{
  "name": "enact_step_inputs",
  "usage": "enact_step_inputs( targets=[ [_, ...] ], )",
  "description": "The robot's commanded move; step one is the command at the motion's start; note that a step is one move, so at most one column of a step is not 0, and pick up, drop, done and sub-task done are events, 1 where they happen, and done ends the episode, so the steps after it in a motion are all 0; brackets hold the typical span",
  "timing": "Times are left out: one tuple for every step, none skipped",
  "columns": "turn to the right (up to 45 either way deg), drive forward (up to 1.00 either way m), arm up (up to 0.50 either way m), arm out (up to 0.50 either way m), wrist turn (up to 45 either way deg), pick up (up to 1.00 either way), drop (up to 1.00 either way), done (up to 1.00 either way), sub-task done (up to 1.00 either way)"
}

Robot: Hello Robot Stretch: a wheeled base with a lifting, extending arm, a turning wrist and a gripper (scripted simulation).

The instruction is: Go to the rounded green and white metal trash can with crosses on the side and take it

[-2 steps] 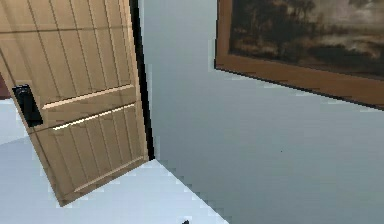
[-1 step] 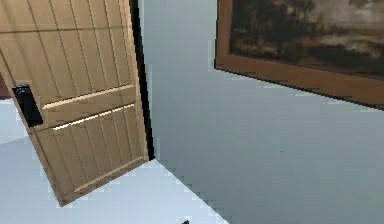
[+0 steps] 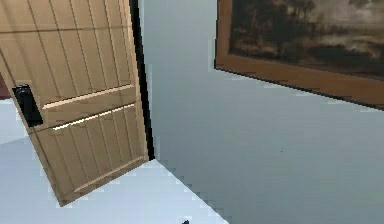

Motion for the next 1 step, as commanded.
enact_step_inputs(
  targets=[
    [0.0,0.0,0.0,0.0,30.0,0.0,0.0,0.0,0.0]
  ],
)
